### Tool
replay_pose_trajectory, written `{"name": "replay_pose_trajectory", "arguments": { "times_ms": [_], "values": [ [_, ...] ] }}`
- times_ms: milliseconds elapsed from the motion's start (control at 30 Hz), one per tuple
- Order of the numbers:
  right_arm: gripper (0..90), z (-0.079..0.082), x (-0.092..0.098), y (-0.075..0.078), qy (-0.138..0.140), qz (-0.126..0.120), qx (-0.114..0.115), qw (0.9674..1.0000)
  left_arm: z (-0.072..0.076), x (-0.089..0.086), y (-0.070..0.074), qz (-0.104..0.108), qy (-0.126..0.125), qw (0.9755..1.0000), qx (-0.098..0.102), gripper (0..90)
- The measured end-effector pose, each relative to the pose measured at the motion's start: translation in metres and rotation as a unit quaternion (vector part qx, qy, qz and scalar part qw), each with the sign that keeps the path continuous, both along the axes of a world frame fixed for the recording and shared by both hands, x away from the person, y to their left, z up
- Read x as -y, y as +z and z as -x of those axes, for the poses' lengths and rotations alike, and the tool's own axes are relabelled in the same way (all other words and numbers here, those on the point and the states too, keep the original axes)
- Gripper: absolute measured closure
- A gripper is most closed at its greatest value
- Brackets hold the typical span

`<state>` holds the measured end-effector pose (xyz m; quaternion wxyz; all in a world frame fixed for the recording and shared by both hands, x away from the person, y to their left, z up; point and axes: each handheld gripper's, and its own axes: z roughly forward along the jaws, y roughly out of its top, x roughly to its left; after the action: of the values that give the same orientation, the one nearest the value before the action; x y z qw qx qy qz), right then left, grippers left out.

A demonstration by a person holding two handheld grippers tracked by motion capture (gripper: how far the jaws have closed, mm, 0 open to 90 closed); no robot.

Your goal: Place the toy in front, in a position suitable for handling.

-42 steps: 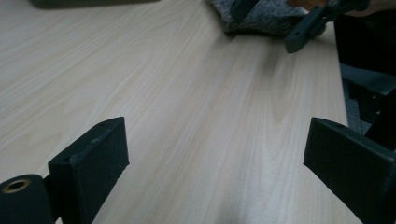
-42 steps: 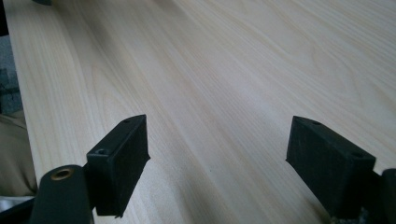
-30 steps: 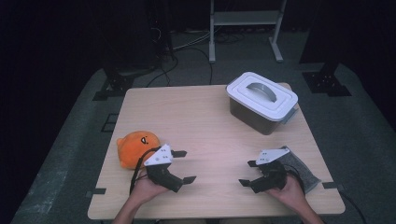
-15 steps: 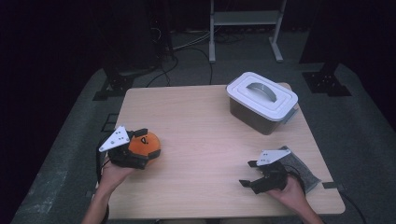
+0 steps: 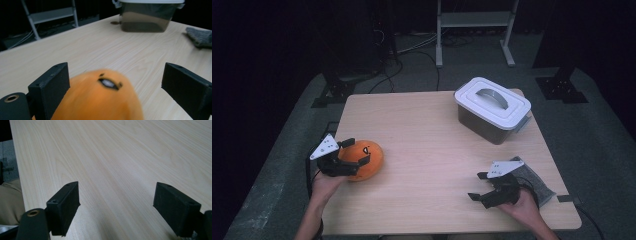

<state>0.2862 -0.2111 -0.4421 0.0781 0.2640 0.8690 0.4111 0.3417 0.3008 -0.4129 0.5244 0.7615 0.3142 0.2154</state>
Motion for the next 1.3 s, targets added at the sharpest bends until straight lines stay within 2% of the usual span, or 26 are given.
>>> {"name": "replay_pose_trajectory", "arguments": {
  "times_ms": [100, 200, 267, 300, 400, 467, 567, 633, 733, 767, 933, 1100, 1233, 1300],
  "values": [
    [19.7, 0.001, -0.001, 0.000, 0.004, 0.000, 0.003, 1.0000, -0.002, -0.006, -0.009, -0.005, 0.015, 0.9998, -0.010, 7.1],
    [19.7, 0.001, -0.001, 0.001, 0.004, 0.001, 0.002, 1.0000, -0.004, -0.009, -0.013, -0.004, 0.027, 0.9996, -0.012, 7.9],
    [19.7, 0.001, -0.001, 0.001, 0.005, 0.001, 0.002, 1.0000, -0.005, -0.012, -0.016, -0.005, 0.031, 0.9993, -0.020, 16.0],
    [19.7, 0.001, -0.002, 0.000, 0.007, 0.002, 0.001, 1.0000, -0.006, -0.013, -0.018, -0.007, 0.042, 0.9988, -0.027, 17.1],
    [19.7, 0.001, -0.002, 0.000, 0.009, 0.002, 0.001, 1.0000, -0.007, -0.014, -0.019, -0.006, 0.046, 0.9985, -0.031, 20.7],
    [19.7, 0.001, -0.002, 0.000, 0.010, 0.003, 0.000, 0.9999, -0.007, -0.011, -0.021, -0.019, 0.048, 0.9981, -0.033, 25.2],
    [19.8, 0.001, -0.002, 0.000, 0.010, 0.004, 0.001, 0.9999, -0.007, -0.009, -0.022, -0.024, 0.048, 0.9980, -0.032, 29.4],
    [20.2, 0.002, -0.002, 0.001, 0.010, 0.002, 0.002, 0.9999, -0.008, -0.007, -0.023, -0.036, 0.046, 0.9978, -0.032, 36.6],
    [20.2, 0.002, -0.002, 0.001, 0.010, 0.002, 0.003, 0.9999, -0.008, -0.005, -0.022, -0.037, 0.043, 0.9979, -0.029, 44.6],
    [20.3, 0.002, -0.002, 0.001, 0.010, 0.002, 0.004, 0.9999, -0.007, -0.005, -0.022, -0.045, 0.041, 0.9978, -0.028, 46.8],
    [20.3, 0.002, -0.002, 0.001, 0.010, 0.002, 0.005, 0.9999, -0.006, -0.004, -0.019, -0.050, 0.042, 0.9973, -0.033, 55.5],
    [20.3, 0.002, -0.001, 0.002, 0.006, -0.003, 0.006, 1.0000, -0.005, -0.002, -0.017, -0.046, 0.042, 0.9977, -0.026, 64.0],
    [20.0, 0.002, 0.001, 0.003, 0.003, -0.010, 0.005, 0.9999, -0.004, 0.000, -0.013, -0.045, 0.039, 0.9978, -0.028, 66.4],
    [20.0, 0.002, 0.002, 0.003, 0.003, -0.013, 0.005, 0.9999, -0.004, -0.001, -0.009, -0.040, 0.029, 0.9983, -0.032, 66.8]
  ]
}}
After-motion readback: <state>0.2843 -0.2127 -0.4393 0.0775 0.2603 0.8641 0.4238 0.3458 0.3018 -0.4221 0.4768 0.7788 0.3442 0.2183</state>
